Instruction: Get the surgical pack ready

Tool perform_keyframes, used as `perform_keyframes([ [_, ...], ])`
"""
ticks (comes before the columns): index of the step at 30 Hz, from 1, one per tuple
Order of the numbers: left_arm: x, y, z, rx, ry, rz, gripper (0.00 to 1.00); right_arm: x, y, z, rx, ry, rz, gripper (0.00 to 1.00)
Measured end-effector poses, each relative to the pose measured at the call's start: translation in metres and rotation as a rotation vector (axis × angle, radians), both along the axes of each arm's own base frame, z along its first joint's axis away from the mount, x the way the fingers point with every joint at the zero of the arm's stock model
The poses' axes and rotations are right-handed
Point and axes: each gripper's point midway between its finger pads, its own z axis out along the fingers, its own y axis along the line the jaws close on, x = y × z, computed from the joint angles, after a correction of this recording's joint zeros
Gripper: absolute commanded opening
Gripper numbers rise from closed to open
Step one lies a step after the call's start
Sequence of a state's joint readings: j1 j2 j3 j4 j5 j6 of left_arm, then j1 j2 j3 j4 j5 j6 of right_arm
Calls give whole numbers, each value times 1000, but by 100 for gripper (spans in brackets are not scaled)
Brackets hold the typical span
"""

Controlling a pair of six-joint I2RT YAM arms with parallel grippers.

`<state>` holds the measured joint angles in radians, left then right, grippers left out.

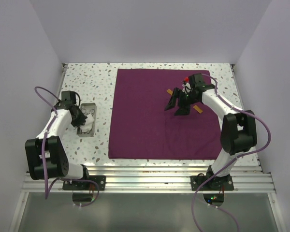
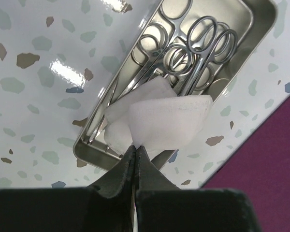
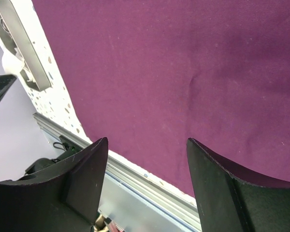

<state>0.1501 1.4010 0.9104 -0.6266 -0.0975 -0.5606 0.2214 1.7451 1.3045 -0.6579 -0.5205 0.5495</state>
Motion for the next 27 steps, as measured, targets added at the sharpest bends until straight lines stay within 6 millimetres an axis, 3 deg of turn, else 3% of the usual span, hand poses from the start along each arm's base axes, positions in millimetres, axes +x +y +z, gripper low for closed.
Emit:
perform_keyframes([
  [18, -30, -8, -33, -87, 89, 112, 0, -5, 3, -1, 17, 14, 12, 69],
  [22, -29, -12, -34, -112, 89, 102, 16, -6, 4, -2, 17, 15, 16, 69],
  [23, -29, -13, -34, -116, 88, 98, 26, -6, 4, -2, 17, 15, 16, 69],
  [27, -28, -15, -31, -128, 82, 86, 45, -6, 5, -2, 18, 12, 17, 69],
])
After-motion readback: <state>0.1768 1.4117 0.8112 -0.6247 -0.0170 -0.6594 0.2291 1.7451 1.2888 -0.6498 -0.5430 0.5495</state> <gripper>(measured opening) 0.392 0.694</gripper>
